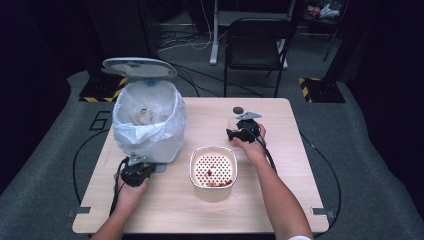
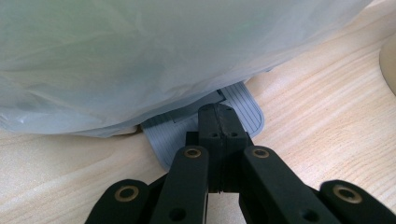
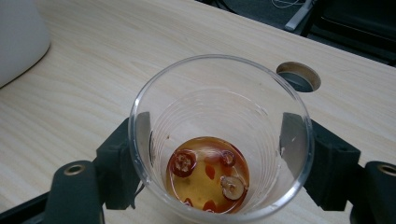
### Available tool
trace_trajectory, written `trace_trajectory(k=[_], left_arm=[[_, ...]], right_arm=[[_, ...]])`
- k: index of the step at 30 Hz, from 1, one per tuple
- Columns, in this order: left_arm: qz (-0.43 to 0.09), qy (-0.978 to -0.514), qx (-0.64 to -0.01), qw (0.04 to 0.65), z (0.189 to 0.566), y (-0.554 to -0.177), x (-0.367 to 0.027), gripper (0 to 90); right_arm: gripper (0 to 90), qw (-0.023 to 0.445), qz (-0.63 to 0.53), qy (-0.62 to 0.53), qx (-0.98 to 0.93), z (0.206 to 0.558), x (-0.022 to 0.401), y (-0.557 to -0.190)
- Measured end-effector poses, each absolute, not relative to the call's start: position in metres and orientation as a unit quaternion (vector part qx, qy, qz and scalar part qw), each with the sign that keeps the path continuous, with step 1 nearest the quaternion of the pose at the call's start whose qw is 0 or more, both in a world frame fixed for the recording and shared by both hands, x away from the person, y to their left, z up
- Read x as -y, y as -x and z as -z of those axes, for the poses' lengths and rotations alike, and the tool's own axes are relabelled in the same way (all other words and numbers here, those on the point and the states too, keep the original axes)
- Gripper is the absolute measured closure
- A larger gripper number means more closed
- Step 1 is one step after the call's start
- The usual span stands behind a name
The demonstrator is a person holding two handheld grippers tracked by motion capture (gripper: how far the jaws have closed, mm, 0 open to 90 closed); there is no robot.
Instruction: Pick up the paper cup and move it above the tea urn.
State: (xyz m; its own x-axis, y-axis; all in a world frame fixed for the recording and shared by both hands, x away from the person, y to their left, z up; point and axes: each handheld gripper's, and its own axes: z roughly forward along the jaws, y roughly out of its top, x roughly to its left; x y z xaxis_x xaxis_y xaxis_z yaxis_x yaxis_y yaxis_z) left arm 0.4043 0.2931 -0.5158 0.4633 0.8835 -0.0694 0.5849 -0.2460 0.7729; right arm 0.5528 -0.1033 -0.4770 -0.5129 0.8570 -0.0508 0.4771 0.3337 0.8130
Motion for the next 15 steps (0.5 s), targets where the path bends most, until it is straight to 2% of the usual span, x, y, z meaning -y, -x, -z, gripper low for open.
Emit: trace_trajectory(k=[15], left_arm=[[-0.198, -0.769, -0.473, 0.382, 0.515, -0.405, -0.294, 90.0]], right_arm=[[25.6, 0.249, -0.405, -0.399, -0.784, 0.468, 0.114, -0.527]])
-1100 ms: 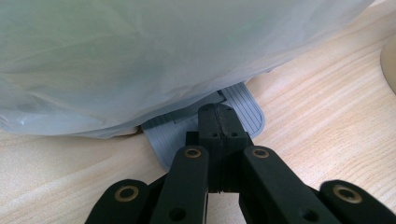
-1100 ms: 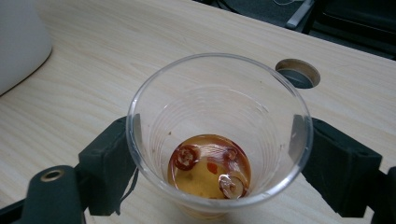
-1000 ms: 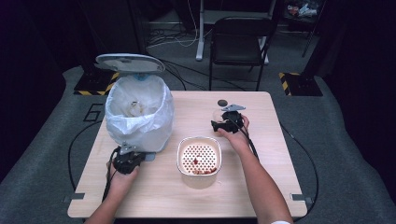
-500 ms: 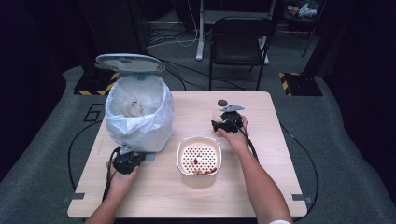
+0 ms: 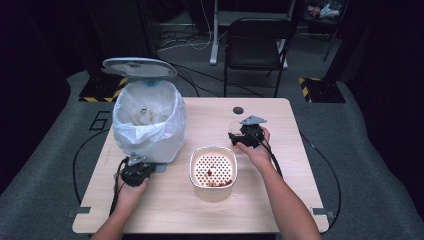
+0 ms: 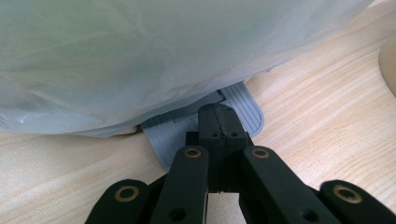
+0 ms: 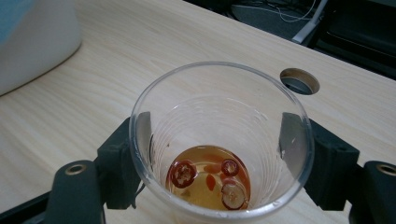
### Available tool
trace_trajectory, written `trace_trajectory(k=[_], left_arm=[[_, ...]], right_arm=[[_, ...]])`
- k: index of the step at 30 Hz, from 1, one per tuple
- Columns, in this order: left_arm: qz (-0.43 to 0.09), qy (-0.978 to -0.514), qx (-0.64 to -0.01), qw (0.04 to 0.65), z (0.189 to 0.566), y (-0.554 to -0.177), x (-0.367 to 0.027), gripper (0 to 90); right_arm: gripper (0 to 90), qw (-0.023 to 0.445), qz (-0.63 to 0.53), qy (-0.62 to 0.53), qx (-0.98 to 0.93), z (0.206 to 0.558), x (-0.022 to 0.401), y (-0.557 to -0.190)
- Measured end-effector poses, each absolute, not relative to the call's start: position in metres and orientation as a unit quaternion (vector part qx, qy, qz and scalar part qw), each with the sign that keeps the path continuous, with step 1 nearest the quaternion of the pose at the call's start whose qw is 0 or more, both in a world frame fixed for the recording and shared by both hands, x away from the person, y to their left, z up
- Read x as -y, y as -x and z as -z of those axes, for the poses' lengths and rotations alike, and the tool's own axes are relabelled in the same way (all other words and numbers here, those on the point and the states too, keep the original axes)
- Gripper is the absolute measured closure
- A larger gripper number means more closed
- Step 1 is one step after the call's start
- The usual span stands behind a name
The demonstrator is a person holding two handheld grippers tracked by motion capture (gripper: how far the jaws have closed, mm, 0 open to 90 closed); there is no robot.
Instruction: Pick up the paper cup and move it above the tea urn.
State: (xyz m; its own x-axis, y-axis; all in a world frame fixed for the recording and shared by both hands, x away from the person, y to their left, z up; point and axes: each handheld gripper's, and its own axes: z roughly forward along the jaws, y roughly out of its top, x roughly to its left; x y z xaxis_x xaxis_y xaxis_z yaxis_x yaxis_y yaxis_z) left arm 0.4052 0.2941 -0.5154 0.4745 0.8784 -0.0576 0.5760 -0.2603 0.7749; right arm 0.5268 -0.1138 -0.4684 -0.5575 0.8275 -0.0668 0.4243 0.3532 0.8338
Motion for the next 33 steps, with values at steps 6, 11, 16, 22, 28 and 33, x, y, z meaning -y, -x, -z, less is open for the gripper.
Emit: trace_trajectory(k=[6, 11, 16, 22, 28, 33], left_arm=[[-0.198, -0.768, -0.474, 0.383, 0.515, -0.405, -0.294, 90.0], [-0.199, -0.772, -0.470, 0.379, 0.515, -0.405, -0.294, 90.0], [-0.198, -0.770, -0.472, 0.381, 0.515, -0.405, -0.294, 90.0], [-0.197, -0.769, -0.473, 0.382, 0.515, -0.406, -0.294, 90.0], [-0.200, -0.769, -0.474, 0.381, 0.515, -0.406, -0.294, 90.0], [-0.201, -0.768, -0.473, 0.382, 0.515, -0.406, -0.294, 90.0]], right_arm=[[25.6, 0.243, -0.424, -0.388, -0.781, 0.466, 0.122, -0.509], [25.7, 0.235, -0.433, -0.382, -0.782, 0.469, 0.127, -0.494], [26.0, 0.236, -0.438, -0.380, -0.780, 0.472, 0.134, -0.481], [27.7, 0.241, -0.447, -0.376, -0.775, 0.472, 0.143, -0.469], [28.7, 0.244, -0.459, -0.368, -0.771, 0.472, 0.150, -0.459], [26.0, 0.242, -0.452, -0.375, -0.772, 0.482, 0.152, -0.453]])
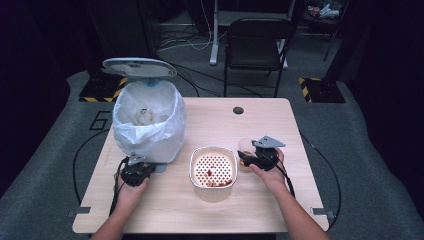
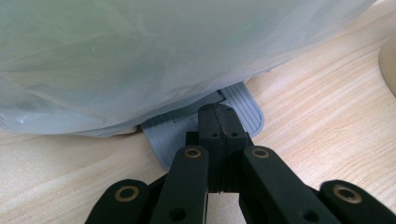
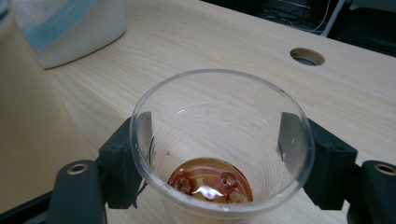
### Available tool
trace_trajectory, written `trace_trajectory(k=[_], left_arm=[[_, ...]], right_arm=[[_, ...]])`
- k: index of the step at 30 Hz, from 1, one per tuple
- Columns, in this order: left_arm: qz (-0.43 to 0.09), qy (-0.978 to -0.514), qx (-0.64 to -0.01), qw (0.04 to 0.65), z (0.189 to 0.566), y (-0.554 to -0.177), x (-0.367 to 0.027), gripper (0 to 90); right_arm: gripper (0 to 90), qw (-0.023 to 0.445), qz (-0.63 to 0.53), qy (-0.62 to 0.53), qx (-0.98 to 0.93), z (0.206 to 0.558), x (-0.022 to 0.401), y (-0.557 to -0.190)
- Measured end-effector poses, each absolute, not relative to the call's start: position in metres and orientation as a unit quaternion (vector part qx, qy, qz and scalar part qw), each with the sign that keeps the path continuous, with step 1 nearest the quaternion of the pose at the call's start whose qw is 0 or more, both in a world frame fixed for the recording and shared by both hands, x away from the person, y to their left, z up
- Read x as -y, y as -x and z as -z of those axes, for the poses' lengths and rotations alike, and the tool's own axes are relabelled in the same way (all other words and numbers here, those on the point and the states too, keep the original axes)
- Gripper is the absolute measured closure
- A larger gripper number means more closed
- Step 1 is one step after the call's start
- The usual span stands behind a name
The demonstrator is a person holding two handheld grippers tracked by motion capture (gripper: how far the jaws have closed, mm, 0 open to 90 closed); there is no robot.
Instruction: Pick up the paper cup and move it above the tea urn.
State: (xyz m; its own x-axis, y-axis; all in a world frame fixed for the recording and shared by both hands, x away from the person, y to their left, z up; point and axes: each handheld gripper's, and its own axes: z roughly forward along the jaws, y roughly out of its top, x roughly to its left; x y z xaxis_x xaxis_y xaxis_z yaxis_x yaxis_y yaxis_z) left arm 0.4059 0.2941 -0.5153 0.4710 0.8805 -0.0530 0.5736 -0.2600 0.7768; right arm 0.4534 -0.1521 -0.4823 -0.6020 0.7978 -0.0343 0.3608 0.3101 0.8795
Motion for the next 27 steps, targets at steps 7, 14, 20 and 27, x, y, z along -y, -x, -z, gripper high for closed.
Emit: trace_trajectory(k=[7, 14, 20, 27], left_arm=[[-0.201, -0.769, -0.472, 0.380, 0.515, -0.406, -0.294, 90.0], [-0.200, -0.767, -0.475, 0.382, 0.515, -0.406, -0.294, 90.0], [-0.200, -0.767, -0.475, 0.382, 0.515, -0.406, -0.294, 90.0], [-0.201, -0.769, -0.474, 0.380, 0.515, -0.406, -0.294, 90.0]], right_arm=[[23.3, 0.226, -0.451, -0.385, -0.773, 0.489, 0.158, -0.452], [27.1, 0.228, -0.445, -0.384, -0.776, 0.493, 0.154, -0.451], [29.8, 0.228, -0.452, -0.382, -0.773, 0.495, 0.156, -0.450], [36.8, 0.232, -0.460, -0.378, -0.770, 0.493, 0.159, -0.448]])
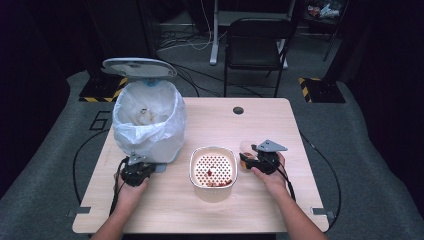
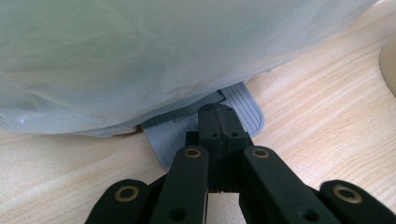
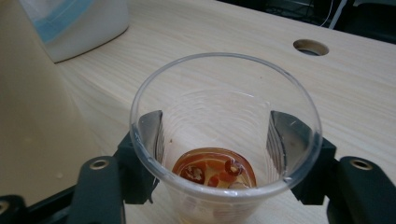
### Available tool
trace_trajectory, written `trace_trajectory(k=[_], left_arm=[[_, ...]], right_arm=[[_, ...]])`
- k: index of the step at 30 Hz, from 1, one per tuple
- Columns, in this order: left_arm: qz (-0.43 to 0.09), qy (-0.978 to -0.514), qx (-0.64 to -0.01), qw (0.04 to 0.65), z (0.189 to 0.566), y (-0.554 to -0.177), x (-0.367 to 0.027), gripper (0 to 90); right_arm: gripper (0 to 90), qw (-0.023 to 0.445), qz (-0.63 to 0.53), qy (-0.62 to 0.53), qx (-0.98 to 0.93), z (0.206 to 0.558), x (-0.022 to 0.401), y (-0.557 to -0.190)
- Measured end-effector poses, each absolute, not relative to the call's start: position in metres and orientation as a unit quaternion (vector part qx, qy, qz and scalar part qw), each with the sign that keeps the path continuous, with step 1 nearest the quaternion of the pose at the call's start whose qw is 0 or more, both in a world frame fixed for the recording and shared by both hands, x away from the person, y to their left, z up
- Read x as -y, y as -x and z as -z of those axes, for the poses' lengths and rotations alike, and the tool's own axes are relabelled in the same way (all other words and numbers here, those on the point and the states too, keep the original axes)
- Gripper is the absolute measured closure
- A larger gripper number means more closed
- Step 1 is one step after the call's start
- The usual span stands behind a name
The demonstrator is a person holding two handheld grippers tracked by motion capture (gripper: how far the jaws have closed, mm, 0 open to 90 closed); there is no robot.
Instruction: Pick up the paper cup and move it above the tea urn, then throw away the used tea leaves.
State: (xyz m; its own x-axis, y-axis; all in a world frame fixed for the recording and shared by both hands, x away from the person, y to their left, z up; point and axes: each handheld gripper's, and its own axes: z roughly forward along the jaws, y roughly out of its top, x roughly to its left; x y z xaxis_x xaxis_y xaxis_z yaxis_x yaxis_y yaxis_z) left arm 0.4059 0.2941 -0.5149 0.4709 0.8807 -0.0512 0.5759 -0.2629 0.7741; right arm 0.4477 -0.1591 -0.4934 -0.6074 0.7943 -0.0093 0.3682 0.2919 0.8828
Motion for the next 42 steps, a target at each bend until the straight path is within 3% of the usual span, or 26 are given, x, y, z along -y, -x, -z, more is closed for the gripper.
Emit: trace_trajectory(k=[27, 42], left_arm=[[-0.201, -0.768, -0.474, 0.381, 0.515, -0.406, -0.293, 90.0], [-0.200, -0.768, -0.474, 0.380, 0.515, -0.406, -0.293, 90.0]], right_arm=[[39.8, 0.281, -0.439, -0.303, -0.798, 0.400, 0.164, -0.414], [40.6, 0.313, -0.406, -0.228, -0.828, 0.365, 0.135, -0.395]])
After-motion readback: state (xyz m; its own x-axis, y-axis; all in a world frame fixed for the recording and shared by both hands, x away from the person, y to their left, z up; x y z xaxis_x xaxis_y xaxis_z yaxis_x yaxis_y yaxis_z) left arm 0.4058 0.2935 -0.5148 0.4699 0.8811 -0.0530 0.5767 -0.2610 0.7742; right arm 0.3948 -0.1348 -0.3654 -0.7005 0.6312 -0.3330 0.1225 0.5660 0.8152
